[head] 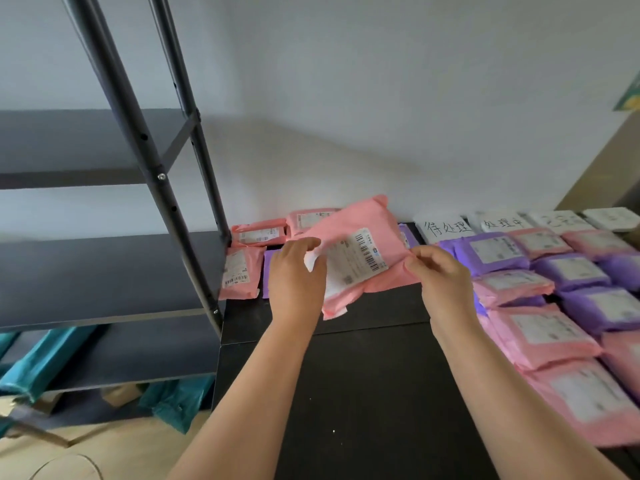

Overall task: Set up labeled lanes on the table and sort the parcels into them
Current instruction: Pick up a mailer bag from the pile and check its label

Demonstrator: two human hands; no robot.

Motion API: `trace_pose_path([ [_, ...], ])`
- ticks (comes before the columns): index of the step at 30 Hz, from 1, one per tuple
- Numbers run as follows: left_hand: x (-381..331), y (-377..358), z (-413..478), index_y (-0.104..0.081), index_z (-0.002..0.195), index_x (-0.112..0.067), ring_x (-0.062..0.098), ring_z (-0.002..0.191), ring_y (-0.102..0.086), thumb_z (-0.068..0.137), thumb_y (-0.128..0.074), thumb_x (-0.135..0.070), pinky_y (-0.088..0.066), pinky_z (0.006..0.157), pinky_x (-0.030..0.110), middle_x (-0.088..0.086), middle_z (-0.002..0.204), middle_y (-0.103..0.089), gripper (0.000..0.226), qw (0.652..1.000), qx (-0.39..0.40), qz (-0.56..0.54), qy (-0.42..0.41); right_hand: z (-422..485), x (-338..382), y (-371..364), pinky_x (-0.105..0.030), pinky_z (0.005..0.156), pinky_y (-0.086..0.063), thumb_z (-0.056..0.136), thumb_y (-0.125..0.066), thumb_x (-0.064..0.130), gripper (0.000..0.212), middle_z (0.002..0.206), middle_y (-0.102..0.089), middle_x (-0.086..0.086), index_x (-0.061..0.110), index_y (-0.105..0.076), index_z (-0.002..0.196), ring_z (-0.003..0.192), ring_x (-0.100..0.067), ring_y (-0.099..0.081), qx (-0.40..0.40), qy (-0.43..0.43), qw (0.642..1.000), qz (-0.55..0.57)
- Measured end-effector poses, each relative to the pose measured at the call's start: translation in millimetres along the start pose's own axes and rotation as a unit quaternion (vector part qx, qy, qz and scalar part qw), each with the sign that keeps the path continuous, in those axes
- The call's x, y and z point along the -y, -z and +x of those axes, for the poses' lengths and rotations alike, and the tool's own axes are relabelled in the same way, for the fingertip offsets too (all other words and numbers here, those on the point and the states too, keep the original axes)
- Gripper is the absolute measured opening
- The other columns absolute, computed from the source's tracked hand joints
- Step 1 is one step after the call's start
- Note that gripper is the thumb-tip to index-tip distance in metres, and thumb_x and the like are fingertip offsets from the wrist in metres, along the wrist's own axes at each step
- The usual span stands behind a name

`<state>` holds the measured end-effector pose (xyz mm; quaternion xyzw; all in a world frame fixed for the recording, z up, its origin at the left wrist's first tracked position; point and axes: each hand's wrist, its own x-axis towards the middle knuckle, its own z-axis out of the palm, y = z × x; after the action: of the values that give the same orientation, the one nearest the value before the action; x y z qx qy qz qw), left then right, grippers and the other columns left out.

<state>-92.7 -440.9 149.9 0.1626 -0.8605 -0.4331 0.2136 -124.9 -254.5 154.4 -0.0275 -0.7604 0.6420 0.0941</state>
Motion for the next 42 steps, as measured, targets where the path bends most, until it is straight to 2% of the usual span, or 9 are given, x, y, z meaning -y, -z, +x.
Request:
trace_pose_path([
  [3, -14, 5, 5, -0.057, 0.135, -0.022, 0.017, 0.124, -0.051, 0.099, -0.056, -0.031, -0.039, 0.103, 0.03, -0.004, 0.139, -0.057, 0.037, 0.998, 0.044, 0.031, -0.043, 5, 14, 12, -0.004, 0.061, -0.043, 0.091, -0.064, 0.005, 0.03, 0.069, -0.065, 0.022, 0.032, -0.067, 0.077, 0.065, 0.009, -0.057, 0.036, 0.026, 0.999, -0.01],
  [7, -37, 3, 0, -0.064, 0.124, -0.017, 0.01, 0.093, -0.055, 0.103, -0.047, -0.035, -0.051, 0.088, 0.035, -0.002, 0.113, -0.067, 0.032, 0.996, 0.092, 0.008, -0.009, 16, 30, 28, -0.01, 0.066, -0.043, 0.09, -0.064, 0.006, 0.021, 0.075, -0.068, 0.016, 0.024, -0.071, 0.082, 0.07, 0.005, -0.058, 0.052, 0.045, 0.998, -0.011],
  [14, -71, -17, -25, -0.075, 0.099, -0.015, 0.016, 0.079, -0.06, 0.099, -0.057, -0.036, -0.054, 0.082, 0.041, 0.002, 0.094, -0.073, 0.028, 0.998, 0.051, -0.034, 0.016, 32, 42, 65, -0.01, 0.068, -0.048, 0.089, -0.064, 0.005, 0.017, 0.083, -0.072, 0.011, 0.019, -0.074, 0.086, 0.072, 0.005, -0.062, 0.042, 0.066, 0.997, -0.021],
  [19, -82, -22, -29, -0.077, 0.1, -0.023, 0.022, 0.08, -0.067, 0.096, -0.061, -0.034, -0.055, 0.075, 0.043, -0.005, 0.085, -0.073, 0.019, 0.999, 0.044, -0.018, 0.026, 32, 40, 76, -0.027, 0.083, -0.054, 0.092, -0.061, 0.01, 0.016, 0.097, -0.07, 0.011, 0.022, -0.071, 0.098, 0.086, 0.001, -0.062, 0.024, 0.09, 0.992, -0.09],
  [23, -90, -26, -31, -0.076, 0.107, -0.023, 0.008, 0.076, -0.062, 0.097, -0.06, -0.027, -0.056, 0.073, 0.032, -0.013, 0.085, -0.067, 0.019, 0.999, 0.039, -0.022, 0.029, 34, 36, 78, -0.046, 0.102, -0.043, 0.09, -0.062, 0.011, 0.032, 0.12, -0.061, 0.005, 0.026, -0.065, 0.117, 0.107, -0.013, -0.056, -0.033, 0.174, 0.963, -0.205],
  [29, -102, -32, -40, -0.076, 0.106, -0.022, 0.012, 0.075, -0.061, 0.099, -0.056, -0.024, -0.045, 0.059, 0.018, -0.006, 0.095, -0.071, 0.022, 0.997, 0.05, 0.053, -0.041, 30, 39, 77, -0.031, 0.091, -0.026, 0.083, -0.073, 0.008, 0.03, 0.112, -0.068, 0.003, 0.022, -0.072, 0.11, 0.108, -0.023, -0.058, -0.033, 0.334, 0.892, -0.304],
  [33, -106, -30, -44, -0.076, 0.099, -0.021, 0.008, 0.067, -0.056, 0.098, -0.057, -0.022, -0.042, 0.058, 0.016, -0.003, 0.085, -0.07, 0.018, 0.999, 0.044, -0.03, 0.012, 21, 35, 79, -0.037, 0.092, -0.033, 0.085, -0.073, 0.01, 0.024, 0.106, -0.066, 0.0, 0.019, -0.071, 0.107, 0.102, -0.026, -0.06, -0.073, 0.305, 0.912, -0.266],
  [36, -105, -25, -46, -0.071, 0.08, -0.025, 0.015, 0.073, -0.059, 0.096, -0.062, -0.023, -0.053, 0.072, 0.031, 0.0, 0.084, -0.073, 0.019, 0.989, 0.018, -0.129, 0.077, 9, 31, 85, -0.042, 0.097, -0.039, 0.087, -0.07, 0.012, 0.023, 0.103, -0.062, 0.005, 0.017, -0.068, 0.11, 0.101, -0.024, -0.059, -0.099, 0.26, 0.936, -0.217],
  [42, -104, -20, -57, -0.078, 0.097, -0.014, 0.024, 0.089, -0.071, 0.089, -0.073, -0.022, -0.06, 0.082, 0.036, 0.0, 0.088, -0.076, 0.013, 0.942, -0.002, -0.287, 0.172, -17, 32, 94, -0.051, 0.096, -0.048, 0.09, -0.067, 0.036, 0.026, 0.092, -0.06, 0.025, 0.024, -0.069, 0.112, 0.098, -0.009, -0.062, -0.031, 0.175, 0.967, -0.185],
])
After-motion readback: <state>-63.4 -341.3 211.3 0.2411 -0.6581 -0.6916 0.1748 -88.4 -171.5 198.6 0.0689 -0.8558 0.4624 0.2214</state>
